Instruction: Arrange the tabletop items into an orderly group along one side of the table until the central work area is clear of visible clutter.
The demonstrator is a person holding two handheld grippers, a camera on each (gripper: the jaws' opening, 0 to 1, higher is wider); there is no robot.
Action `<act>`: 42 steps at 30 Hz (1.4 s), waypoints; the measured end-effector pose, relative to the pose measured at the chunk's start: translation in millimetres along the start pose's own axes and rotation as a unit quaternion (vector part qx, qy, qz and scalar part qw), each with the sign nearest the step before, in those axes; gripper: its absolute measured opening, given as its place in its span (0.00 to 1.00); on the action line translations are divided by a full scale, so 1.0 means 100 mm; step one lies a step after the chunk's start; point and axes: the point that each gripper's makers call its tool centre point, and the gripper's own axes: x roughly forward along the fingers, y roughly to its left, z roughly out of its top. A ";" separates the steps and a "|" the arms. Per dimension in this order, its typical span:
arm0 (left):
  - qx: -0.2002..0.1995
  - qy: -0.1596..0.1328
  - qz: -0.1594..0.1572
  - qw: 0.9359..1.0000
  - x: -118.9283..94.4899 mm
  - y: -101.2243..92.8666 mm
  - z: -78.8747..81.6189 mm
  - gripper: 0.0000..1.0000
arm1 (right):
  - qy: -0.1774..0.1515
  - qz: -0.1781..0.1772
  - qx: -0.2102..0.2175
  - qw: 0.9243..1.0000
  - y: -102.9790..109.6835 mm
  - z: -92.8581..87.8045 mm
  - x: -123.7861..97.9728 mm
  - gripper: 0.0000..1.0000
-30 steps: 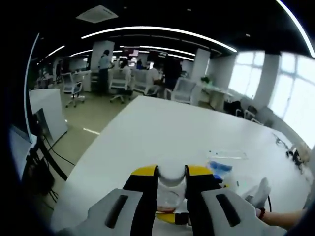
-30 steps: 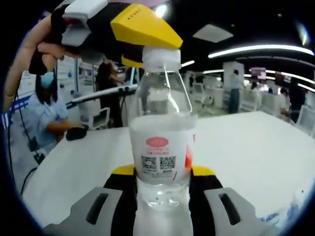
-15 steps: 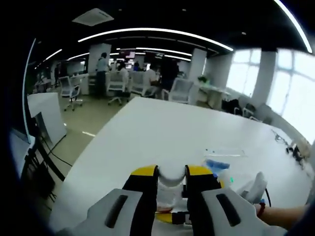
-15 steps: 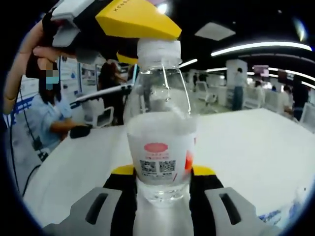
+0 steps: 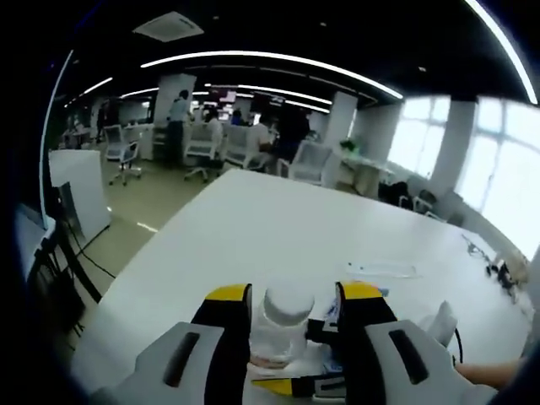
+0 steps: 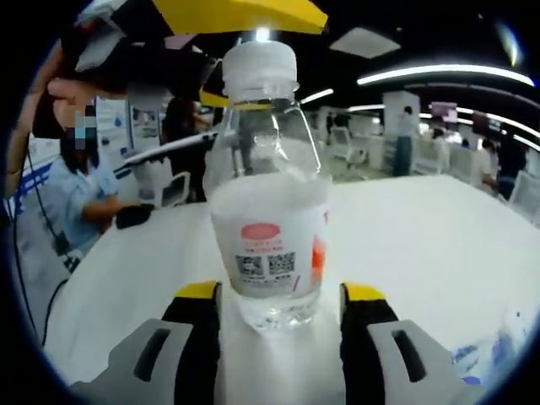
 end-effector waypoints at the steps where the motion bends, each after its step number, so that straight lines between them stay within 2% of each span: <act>1: 0.006 -0.002 0.001 1.000 0.00 0.01 0.01 0.45 | -0.002 -0.003 0.001 1.000 -0.01 0.02 -0.03 0.63; 7: 0.032 -0.010 -0.025 0.999 0.02 -0.02 0.03 0.60 | 0.001 -0.016 0.003 1.000 -0.02 0.07 -0.18 0.79; 11: 0.041 -0.010 -0.026 0.999 0.01 0.02 0.00 0.69 | 0.012 -0.033 0.010 0.999 -0.04 0.03 -0.31 0.91; 15: 0.054 -0.014 -0.032 0.998 0.00 0.03 -0.01 0.77 | 0.000 -0.047 0.042 0.998 -0.04 0.06 -0.45 0.98; 21: 0.067 -0.023 -0.038 0.997 0.01 0.08 -0.02 0.93 | 0.001 -0.061 0.039 0.997 -0.02 0.08 -0.65 1.00; 26: 0.090 -0.017 -0.045 0.995 0.04 0.07 -0.07 0.97 | 0.009 -0.074 0.035 0.997 0.02 0.08 -0.86 1.00; 30: 0.102 -0.017 -0.059 0.993 0.05 0.04 -0.11 0.99 | 0.000 -0.087 0.045 0.995 0.02 0.09 -1.04 1.00; 34: 0.125 -0.022 -0.071 0.989 0.06 0.02 -0.16 0.99 | -0.006 -0.109 0.062 0.992 0.01 0.10 -1.26 1.00; 42: 0.132 -0.011 -0.079 0.988 0.10 0.05 -0.29 0.95 | -0.004 -0.132 0.068 0.989 0.09 0.07 -1.60 1.00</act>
